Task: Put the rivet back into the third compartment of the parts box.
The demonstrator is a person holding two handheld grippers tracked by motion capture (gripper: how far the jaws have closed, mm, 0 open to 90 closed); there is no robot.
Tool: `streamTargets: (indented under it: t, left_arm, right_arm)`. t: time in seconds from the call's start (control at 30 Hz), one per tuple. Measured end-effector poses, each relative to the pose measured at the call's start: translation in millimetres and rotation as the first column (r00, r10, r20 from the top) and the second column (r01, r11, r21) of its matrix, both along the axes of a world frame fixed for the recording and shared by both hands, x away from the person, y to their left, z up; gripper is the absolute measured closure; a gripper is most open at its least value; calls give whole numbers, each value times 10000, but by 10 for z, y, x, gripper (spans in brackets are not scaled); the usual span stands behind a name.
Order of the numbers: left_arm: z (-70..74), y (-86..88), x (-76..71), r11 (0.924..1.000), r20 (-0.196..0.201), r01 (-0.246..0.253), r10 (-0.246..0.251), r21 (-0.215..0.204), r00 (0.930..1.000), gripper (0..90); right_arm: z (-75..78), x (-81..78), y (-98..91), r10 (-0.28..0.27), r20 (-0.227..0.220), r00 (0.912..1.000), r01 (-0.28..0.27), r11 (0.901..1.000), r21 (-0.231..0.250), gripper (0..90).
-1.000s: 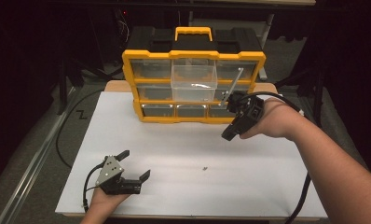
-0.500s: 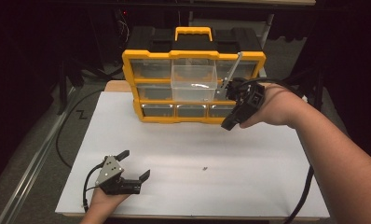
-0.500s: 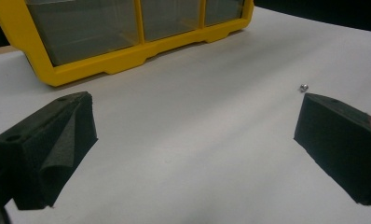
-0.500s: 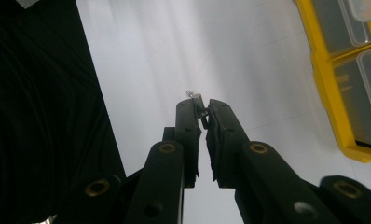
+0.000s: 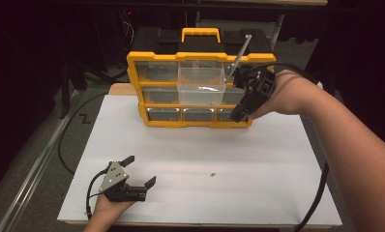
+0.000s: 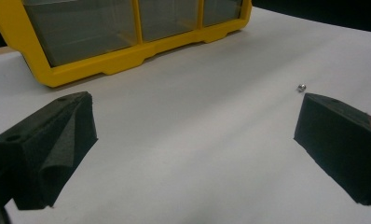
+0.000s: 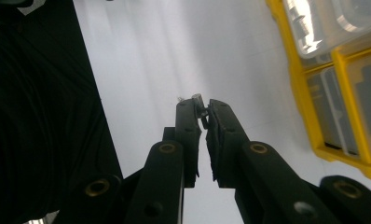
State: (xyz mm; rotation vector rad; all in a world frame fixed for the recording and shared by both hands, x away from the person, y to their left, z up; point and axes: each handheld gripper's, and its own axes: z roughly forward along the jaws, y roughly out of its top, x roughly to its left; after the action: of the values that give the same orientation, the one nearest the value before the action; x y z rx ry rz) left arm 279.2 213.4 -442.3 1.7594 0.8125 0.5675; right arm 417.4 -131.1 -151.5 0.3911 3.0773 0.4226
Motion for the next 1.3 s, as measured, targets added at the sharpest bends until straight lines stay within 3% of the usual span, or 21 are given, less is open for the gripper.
streamTargets:
  t: [0.57, 1.3]
  left_arm:
    - [5, 10, -7, 10000, -20, 72, -72, 2, 10000, 3]
    - [5, 11, -9, 9999, -27, 142, -143, -57, 9999, 3]
  right_arm:
    - [381, 135, 231, -69, 554, 9984, 69, 10000, -3, 844]
    - [507, 469, 541, -359, 966, 9947, 376, 9992, -157, 843]
